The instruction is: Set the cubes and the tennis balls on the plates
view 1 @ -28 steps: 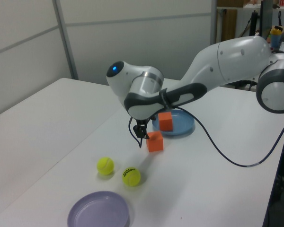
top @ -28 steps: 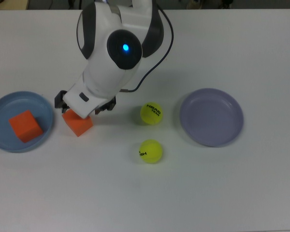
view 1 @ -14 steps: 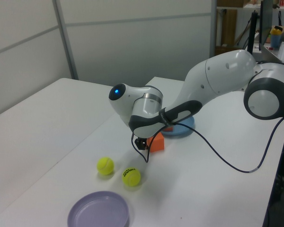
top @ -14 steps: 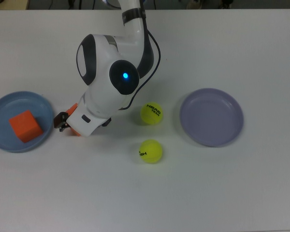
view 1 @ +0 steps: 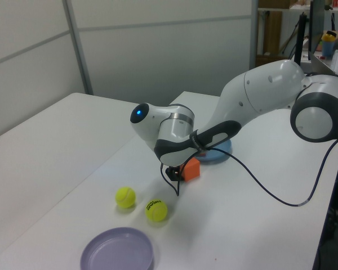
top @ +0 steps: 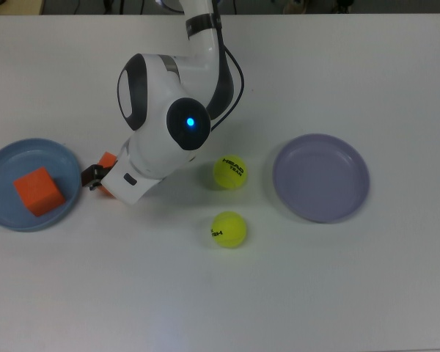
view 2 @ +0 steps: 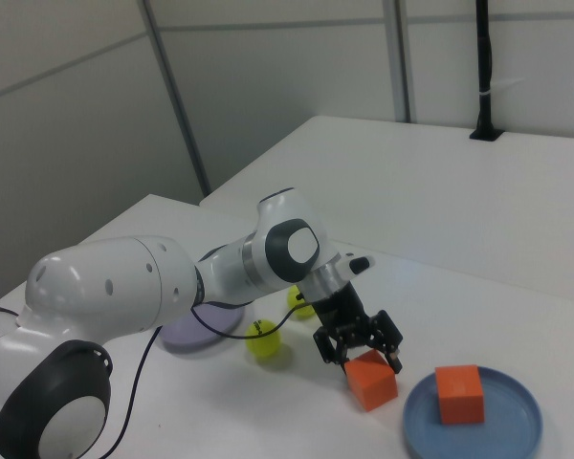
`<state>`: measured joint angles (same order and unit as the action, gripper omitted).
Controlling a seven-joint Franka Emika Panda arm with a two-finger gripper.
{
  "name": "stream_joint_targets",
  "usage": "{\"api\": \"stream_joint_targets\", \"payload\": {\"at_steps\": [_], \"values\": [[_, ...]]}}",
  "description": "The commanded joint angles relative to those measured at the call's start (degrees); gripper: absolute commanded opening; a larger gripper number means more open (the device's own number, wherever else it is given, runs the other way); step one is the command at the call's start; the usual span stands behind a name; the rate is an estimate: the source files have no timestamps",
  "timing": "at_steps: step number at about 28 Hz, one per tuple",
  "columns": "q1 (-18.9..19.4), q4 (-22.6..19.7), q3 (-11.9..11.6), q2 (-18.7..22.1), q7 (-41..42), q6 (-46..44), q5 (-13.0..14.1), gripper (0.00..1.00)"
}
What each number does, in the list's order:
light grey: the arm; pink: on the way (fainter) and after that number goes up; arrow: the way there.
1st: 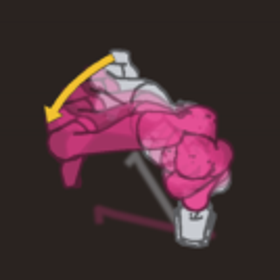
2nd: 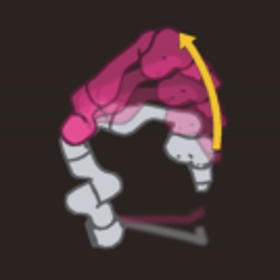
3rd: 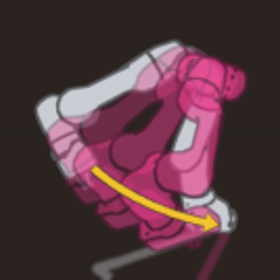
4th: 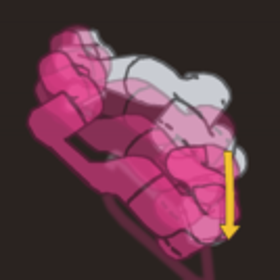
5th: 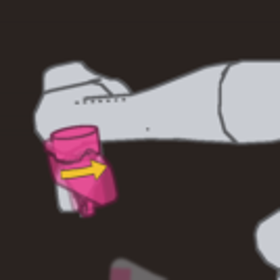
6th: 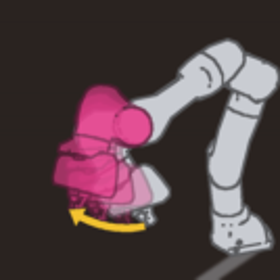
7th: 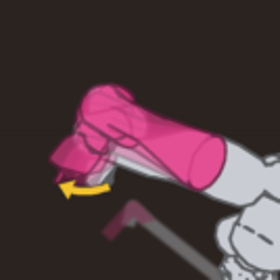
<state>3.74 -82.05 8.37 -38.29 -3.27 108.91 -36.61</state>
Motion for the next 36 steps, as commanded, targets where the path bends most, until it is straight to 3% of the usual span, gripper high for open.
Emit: {"api": "stream_joint_targets", "payload": {"at_steps": [1,5,6,7,10,19,20,21,22,23,31,36], "values": [[0.04,-4.34,-0.9,2.52,1.24,-0.98,-1.36,0.97],[0.04,-4.26,-0.9,2.6,1.42,-0.98,-1.36,0.59],[-0.05,-4.08,-0.9,2.61,1.42,-0.89,-1.36,0.38],[0.04,-4.08,-0.9,2.61,1.51,-0.89,-1.36,0.27],[-0.05,-3.9,-0.9,2.61,1.42,-0.63,-1.1,0.0],[-0.57,-2.59,-0.9,3.4,1.78,-0.36,-0.57,0.0],[-0.58,-2.32,-0.9,3.48,1.51,-0.36,-0.48,0.04],[-0.58,-2.23,-0.9,4.18,1.51,-0.45,-0.57,0.6],[-0.66,-2.15,-0.99,4.54,1.51,-0.45,-0.57,0.9],[-0.66,-2.15,-0.99,4.8,1.51,-0.45,-0.57,1.0],[-1.54,-2.58,-0.99,9.45,3.61,-1.94,2.85,1.0],[-1.37,-2.59,-0.46,9.64,7.73,-9.65,2.86,1.0]]}}
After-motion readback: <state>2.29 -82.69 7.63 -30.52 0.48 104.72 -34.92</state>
